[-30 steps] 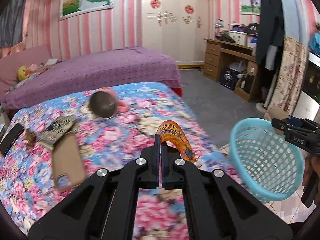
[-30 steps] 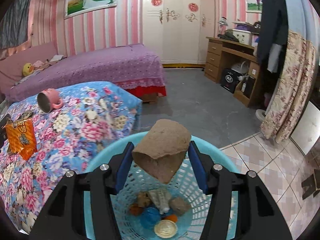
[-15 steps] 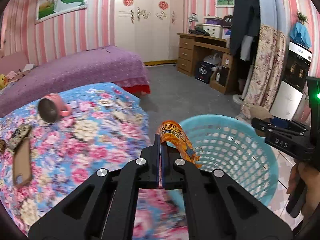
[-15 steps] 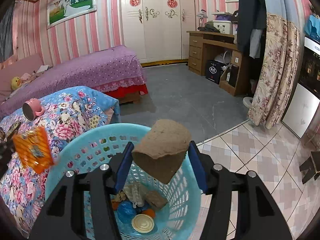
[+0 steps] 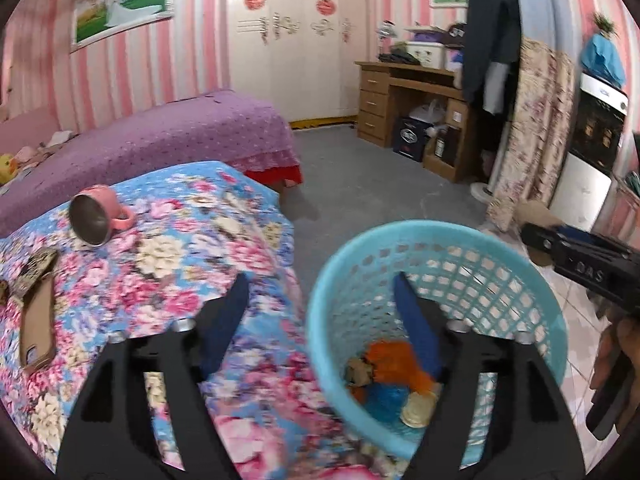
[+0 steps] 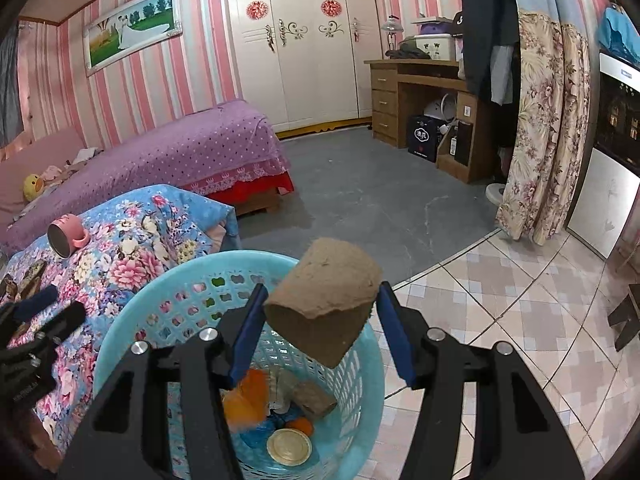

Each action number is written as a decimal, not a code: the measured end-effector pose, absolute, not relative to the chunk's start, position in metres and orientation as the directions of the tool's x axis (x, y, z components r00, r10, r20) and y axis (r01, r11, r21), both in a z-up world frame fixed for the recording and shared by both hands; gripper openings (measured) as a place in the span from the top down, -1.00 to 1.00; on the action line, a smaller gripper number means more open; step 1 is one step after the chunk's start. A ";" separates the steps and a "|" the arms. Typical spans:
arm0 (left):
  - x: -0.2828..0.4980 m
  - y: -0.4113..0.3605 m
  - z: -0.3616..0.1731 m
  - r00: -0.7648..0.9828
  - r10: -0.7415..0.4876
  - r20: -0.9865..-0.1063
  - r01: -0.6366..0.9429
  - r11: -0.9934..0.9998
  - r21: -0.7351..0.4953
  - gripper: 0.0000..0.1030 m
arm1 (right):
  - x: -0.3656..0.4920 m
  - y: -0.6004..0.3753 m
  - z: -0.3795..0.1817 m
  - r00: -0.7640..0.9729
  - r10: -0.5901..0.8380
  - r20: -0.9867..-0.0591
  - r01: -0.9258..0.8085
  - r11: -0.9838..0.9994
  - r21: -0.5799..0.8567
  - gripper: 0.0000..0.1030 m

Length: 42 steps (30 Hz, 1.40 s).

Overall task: Collect trash
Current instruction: 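Carry the wrapper and cardboard over the blue basket and open both grippers, then move both grippers back over the bed toward the crumpled brown paper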

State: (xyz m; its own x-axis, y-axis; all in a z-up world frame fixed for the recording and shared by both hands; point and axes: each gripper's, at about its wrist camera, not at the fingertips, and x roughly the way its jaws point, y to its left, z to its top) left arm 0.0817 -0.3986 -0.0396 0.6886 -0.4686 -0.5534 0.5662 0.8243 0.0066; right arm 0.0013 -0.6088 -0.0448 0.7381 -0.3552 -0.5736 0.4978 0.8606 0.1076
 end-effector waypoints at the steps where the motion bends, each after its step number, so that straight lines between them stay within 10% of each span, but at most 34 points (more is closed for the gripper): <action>1: 0.084 -0.393 -0.038 0.708 -0.452 -0.543 0.549 0.836 0.020 -0.65 | 0.002 -0.608 -0.045 0.738 -0.356 -0.573 0.496 0.862 0.104 -0.09; 13: 0.102 -0.340 -0.026 0.790 -0.340 -0.511 0.422 0.905 0.052 -0.89 | 0.013 -0.588 -0.041 0.739 -0.363 -0.568 0.472 0.880 0.051 -0.21; 24: 0.106 -0.301 -0.018 0.809 -0.312 -0.498 0.386 0.921 0.050 -0.89 | 0.021 -0.563 -0.034 0.747 -0.386 -0.541 0.467 0.884 0.014 -0.84; 42: 0.135 -0.233 -0.005 0.843 -0.257 -0.473 0.312 0.949 0.040 -0.89 | 0.051 -0.533 -0.036 0.713 -0.417 -0.564 0.520 0.853 0.027 -0.91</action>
State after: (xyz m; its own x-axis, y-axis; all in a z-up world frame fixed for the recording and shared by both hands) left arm 0.1348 -0.2327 -0.0049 0.8426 -0.2569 -0.4734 0.3118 0.9493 0.0398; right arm 0.0511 -0.5335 -0.0358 0.7126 -0.4169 -0.5642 0.5205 0.8535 0.0268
